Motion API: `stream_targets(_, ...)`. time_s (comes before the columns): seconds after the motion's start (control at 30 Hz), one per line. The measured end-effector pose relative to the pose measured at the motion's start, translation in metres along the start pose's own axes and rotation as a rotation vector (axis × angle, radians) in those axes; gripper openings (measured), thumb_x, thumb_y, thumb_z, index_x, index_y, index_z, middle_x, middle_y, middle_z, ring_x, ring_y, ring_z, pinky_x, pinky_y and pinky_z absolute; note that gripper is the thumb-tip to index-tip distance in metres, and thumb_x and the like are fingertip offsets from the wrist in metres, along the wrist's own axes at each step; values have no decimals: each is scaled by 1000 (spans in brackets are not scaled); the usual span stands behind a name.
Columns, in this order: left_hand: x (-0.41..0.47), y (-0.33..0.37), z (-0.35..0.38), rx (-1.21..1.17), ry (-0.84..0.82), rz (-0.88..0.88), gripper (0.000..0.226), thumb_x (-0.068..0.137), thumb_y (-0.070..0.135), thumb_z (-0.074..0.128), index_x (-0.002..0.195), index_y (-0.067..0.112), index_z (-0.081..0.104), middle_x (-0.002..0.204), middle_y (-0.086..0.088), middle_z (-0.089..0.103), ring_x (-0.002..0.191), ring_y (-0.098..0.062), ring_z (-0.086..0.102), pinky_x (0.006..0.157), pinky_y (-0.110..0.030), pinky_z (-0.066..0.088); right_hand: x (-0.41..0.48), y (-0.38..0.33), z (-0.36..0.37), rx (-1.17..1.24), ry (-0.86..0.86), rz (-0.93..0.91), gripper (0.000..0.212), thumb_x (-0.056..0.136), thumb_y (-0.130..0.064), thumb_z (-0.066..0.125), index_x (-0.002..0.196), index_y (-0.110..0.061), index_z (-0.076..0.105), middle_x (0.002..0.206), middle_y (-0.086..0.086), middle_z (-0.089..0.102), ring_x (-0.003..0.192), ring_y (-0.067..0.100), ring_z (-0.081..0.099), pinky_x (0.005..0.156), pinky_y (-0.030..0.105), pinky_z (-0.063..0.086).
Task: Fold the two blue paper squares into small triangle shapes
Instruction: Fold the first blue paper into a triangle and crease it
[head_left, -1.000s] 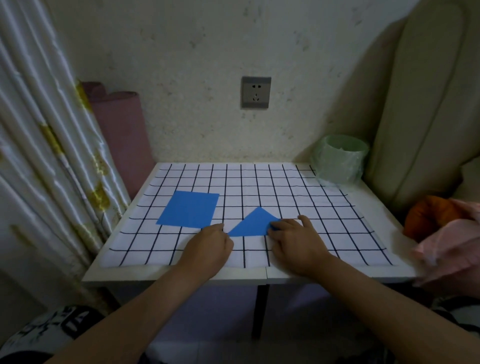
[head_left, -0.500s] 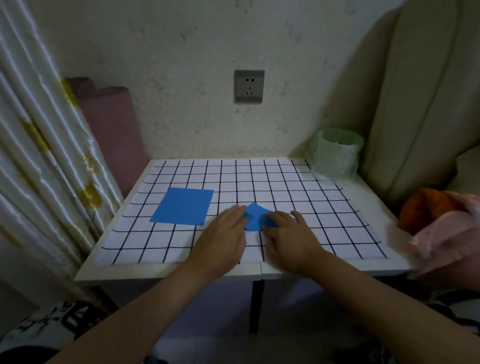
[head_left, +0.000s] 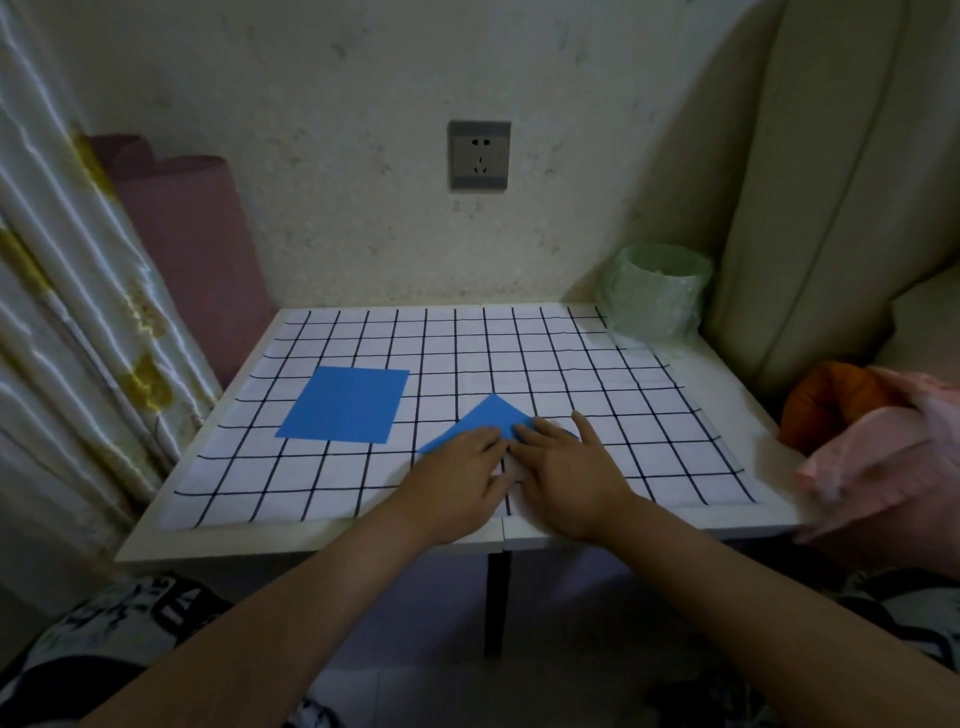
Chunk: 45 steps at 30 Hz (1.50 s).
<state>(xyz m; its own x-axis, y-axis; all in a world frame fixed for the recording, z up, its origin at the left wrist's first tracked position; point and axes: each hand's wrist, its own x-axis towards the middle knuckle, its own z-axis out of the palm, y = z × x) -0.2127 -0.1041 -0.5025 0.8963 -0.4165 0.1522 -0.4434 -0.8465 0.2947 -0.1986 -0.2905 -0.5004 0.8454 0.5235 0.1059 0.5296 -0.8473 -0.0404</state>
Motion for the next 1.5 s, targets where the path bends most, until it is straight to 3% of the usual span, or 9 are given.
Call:
stream_targets(0.2,2,2,-4,142,-73,23,63,96,61,35,150,28,34,151,-5,34,140,-20,30,110,-37,33,-8,11,-10,-76,-6,127,45,97,-39,27,131,-31,56,145,-2,49,138,22,37,117,57,5)
stream_targets(0.3,5,9,-3,200,-117,6,63,95,65,31,152,40,22,152,-10,29,140,-23,26,108,-41,34,-16,19,-16,-97,20,189,45,96,-38,27,122,-30,64,133,-4,60,128,20,49,115,55,13)
stream_targets(0.67,15,16,-7,196,-159,-37,63,91,72,23,149,47,24,151,-10,28,141,-26,24,110,-44,33,-27,28,-24,-105,17,336,38,92,-34,34,109,-27,68,106,-7,68,112,19,56,114,51,19)
stream_targets(0.83,14,9,-6,58,-81,-36,54,95,65,30,143,43,40,146,1,37,136,-16,30,107,-37,32,-22,23,-19,-86,162,272,34,90,-31,44,114,-19,64,116,-1,64,110,20,56,106,42,33)
stream_targets(0.97,25,-2,-12,-96,46,-22,41,100,38,48,139,25,51,135,1,50,128,-17,41,107,-31,34,-7,20,-15,8,193,179,39,93,-28,46,129,-19,58,122,1,61,108,20,54,95,36,41)
stream_targets(1.07,34,-16,-21,-76,73,-82,60,94,37,59,148,20,38,142,-1,44,132,-20,37,109,-34,32,10,19,-15,29,129,215,42,95,-39,47,131,-21,56,122,1,58,109,21,52,92,37,42)
stream_targets(1.17,41,-30,-29,-55,-75,-190,84,87,53,63,154,20,23,150,-1,35,139,-22,28,110,-37,29,25,19,-16,7,43,263,49,90,-55,51,125,-21,58,116,5,55,108,23,50,90,37,42)
stream_targets(1.37,56,-38,-35,-216,-98,-203,87,79,45,77,151,22,32,135,0,46,128,-17,39,103,-32,37,47,21,-26,282,-37,317,53,79,-48,71,125,-22,62,117,5,53,106,22,54,88,35,49)
stream_targets(1.5,63,-47,-37,-261,-40,-171,88,76,38,82,150,24,35,131,2,47,121,-15,45,98,-31,41,58,27,-27,569,48,387,33,75,-24,77,106,-22,66,104,-3,61,90,11,59,67,18,46)
